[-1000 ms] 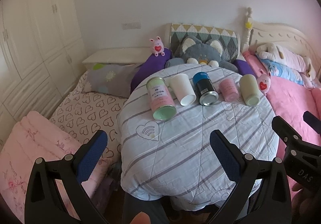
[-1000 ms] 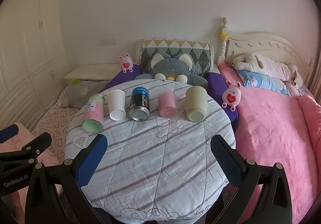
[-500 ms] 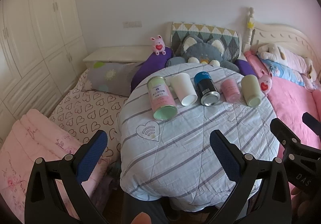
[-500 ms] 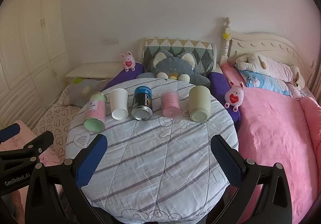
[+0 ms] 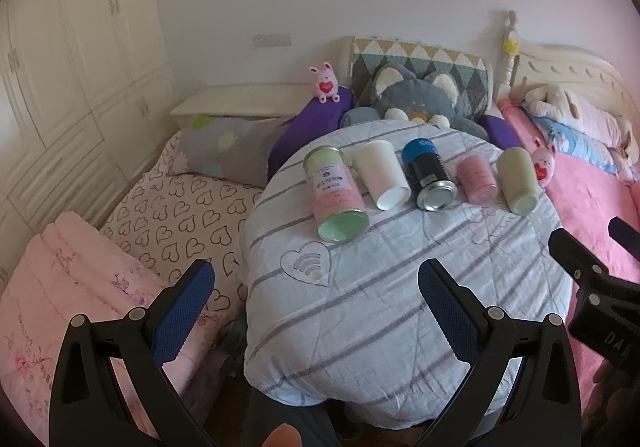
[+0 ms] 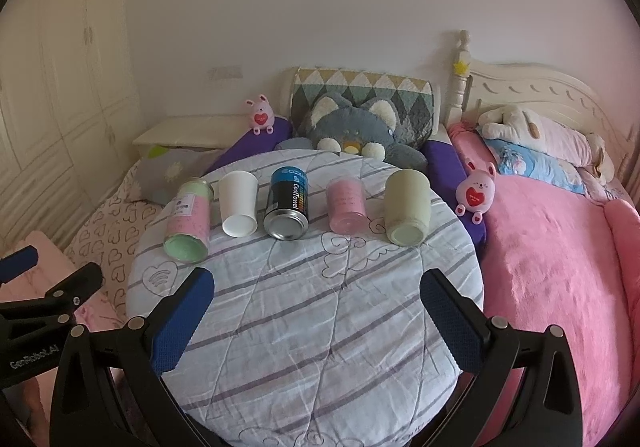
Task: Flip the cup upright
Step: 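Reach the right tool to the lying pink cup and close on it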
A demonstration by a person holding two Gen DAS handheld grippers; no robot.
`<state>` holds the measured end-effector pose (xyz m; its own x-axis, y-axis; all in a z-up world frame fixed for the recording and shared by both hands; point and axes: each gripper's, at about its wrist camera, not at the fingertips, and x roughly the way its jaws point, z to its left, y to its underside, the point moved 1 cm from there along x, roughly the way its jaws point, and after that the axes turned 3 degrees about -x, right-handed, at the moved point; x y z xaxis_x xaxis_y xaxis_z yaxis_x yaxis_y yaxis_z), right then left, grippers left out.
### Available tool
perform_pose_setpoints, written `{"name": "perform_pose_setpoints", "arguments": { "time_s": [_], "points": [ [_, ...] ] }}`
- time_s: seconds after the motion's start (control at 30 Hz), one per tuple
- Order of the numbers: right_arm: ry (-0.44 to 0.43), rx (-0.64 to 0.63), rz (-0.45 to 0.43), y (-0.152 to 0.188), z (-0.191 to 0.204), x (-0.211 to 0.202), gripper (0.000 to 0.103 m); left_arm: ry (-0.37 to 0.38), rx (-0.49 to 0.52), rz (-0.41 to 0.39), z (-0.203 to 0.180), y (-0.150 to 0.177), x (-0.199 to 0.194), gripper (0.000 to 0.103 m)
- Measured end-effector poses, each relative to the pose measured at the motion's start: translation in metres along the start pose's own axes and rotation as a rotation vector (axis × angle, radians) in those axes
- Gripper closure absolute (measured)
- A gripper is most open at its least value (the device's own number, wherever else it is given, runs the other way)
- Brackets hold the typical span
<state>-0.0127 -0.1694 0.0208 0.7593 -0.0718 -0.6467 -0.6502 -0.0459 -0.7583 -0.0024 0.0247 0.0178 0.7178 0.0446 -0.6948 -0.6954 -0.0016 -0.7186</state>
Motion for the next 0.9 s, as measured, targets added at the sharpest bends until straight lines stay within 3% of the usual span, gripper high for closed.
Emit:
{"name": "perform_pose_setpoints", "arguments": {
  "time_s": [0.63,0.77,0.9],
  "points": [
    [-0.037,-0.008,0.158,-0.045,-0.013,0.151,0.002,-0.044,-0.029,0.074,0.005,-0.038,0.111,0.0],
    [-0.026,-0.004,0.196,-0.055,-0.02,0.178,0.03,-0.043,-0.032,0.079,0.003,-0.045,0.126,0.0],
    [-0.023,0.002,0.228,-0.058,-0.024,0.201,0.031,-0.048,-0.033,0.095,0.002,-0.049,0.14,0.0]
  ]
}}
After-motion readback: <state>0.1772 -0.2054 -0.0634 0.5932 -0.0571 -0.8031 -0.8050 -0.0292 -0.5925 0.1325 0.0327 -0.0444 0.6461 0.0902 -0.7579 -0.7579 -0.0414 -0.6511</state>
